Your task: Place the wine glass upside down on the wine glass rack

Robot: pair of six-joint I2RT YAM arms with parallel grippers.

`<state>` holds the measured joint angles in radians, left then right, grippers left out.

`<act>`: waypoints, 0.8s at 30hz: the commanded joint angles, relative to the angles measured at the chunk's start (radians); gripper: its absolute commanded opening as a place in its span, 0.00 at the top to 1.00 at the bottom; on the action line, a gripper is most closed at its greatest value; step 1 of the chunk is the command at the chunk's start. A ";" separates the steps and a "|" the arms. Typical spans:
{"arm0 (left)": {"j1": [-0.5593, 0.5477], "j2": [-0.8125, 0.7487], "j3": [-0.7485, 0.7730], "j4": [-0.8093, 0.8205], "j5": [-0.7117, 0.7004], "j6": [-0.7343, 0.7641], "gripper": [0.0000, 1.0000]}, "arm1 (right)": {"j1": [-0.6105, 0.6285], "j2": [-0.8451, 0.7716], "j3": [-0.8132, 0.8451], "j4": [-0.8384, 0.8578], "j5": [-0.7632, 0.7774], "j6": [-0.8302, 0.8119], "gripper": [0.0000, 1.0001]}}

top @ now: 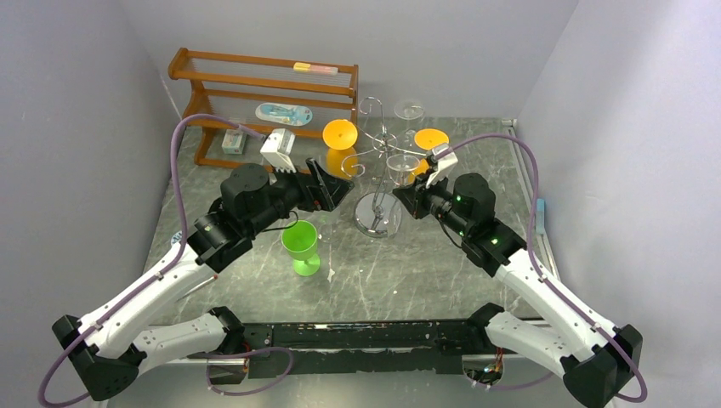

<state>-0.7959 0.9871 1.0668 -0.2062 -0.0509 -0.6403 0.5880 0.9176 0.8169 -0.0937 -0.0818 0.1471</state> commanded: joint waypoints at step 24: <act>-0.007 0.014 -0.013 0.009 -0.021 0.010 0.08 | -0.011 -0.210 -0.125 0.139 -0.023 0.021 1.00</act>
<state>-0.7959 1.0176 1.0664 -0.1989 -0.0525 -0.6430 0.5816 0.7307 0.7036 0.0029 -0.1749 0.1482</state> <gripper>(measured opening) 0.925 0.107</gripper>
